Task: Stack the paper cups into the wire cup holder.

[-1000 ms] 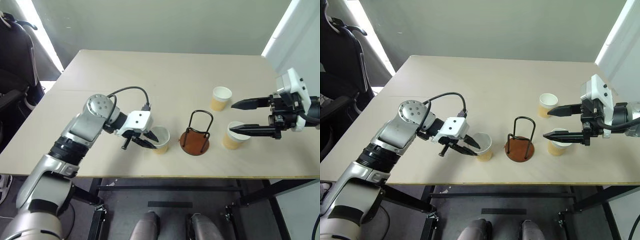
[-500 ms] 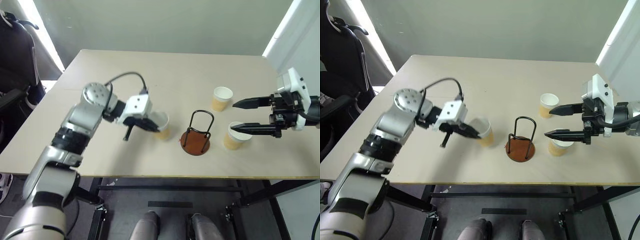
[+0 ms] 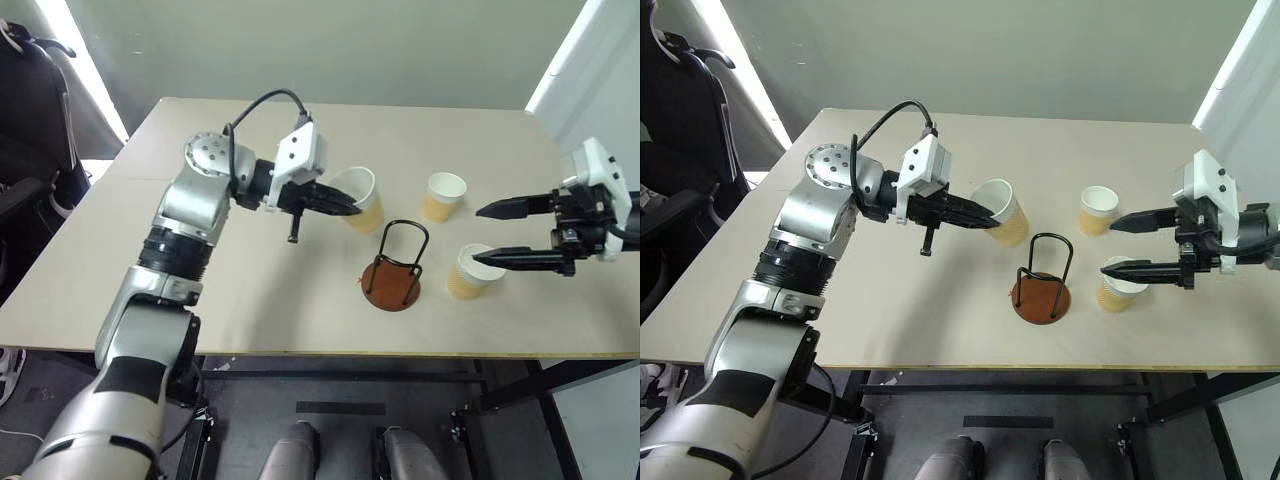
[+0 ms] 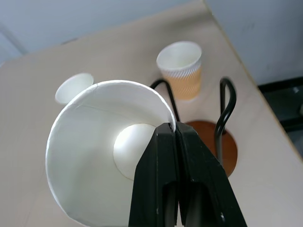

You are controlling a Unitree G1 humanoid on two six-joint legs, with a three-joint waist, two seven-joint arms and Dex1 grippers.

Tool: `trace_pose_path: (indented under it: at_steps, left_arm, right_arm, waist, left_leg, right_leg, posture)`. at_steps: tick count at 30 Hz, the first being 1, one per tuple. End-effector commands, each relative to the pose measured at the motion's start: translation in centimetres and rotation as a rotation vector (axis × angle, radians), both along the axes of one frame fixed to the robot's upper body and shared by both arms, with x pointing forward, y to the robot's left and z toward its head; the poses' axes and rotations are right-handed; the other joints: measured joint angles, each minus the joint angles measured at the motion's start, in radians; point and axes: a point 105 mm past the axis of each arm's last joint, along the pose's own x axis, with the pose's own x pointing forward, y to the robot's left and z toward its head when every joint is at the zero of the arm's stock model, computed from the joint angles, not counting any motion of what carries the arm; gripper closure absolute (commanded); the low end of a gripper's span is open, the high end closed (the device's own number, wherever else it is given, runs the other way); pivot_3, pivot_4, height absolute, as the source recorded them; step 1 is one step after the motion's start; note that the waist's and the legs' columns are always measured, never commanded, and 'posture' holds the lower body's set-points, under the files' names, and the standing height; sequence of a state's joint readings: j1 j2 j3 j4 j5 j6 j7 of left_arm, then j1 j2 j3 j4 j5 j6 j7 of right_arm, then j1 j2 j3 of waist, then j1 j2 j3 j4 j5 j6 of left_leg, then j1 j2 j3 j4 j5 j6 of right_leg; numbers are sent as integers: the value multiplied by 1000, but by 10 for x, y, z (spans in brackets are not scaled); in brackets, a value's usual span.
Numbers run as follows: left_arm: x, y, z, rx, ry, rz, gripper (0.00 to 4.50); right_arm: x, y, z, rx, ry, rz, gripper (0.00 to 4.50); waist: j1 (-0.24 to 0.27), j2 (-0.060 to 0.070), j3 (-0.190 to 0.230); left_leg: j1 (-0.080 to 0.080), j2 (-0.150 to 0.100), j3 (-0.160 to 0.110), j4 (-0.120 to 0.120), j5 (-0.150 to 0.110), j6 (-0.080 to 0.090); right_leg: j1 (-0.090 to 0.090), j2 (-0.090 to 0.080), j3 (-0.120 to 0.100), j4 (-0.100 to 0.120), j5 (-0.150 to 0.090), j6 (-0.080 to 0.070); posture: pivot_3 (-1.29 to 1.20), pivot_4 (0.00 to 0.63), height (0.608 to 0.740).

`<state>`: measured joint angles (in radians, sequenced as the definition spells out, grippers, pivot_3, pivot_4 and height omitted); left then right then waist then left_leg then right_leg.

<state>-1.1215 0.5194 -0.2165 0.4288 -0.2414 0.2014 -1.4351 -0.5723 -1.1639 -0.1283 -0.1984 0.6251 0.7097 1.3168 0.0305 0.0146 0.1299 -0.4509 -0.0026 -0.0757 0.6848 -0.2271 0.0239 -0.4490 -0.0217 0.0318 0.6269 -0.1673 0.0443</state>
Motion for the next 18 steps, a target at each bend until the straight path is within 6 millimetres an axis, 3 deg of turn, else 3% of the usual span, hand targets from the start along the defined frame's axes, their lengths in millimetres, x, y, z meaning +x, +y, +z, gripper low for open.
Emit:
trace_pose_path:
  at_steps: [1, 18]
  left_arm:
    - [-8, -7, 15, -45, -23, -41, 4481]
    - [-20, -43, 9, -65, 28, -148, 4481]
  right_arm:
    - [1, -12, 7, -97, -74, -16, 730]
    - [-1, -18, 17, -93, -108, -27, 730]
  waist:
    - [1, 0, 0]
    - [2, 0, 0]
  left_leg:
    - [0, 0, 0, 0, 0, 0]
    - [0, 0, 0, 3, 0, 1]
  right_leg:
    - [0, 0, 0, 0, 0, 0]
    - [2, 0, 0, 0, 1, 2]
  posture:
    - [0, 150, 740]
    - [0, 150, 740]
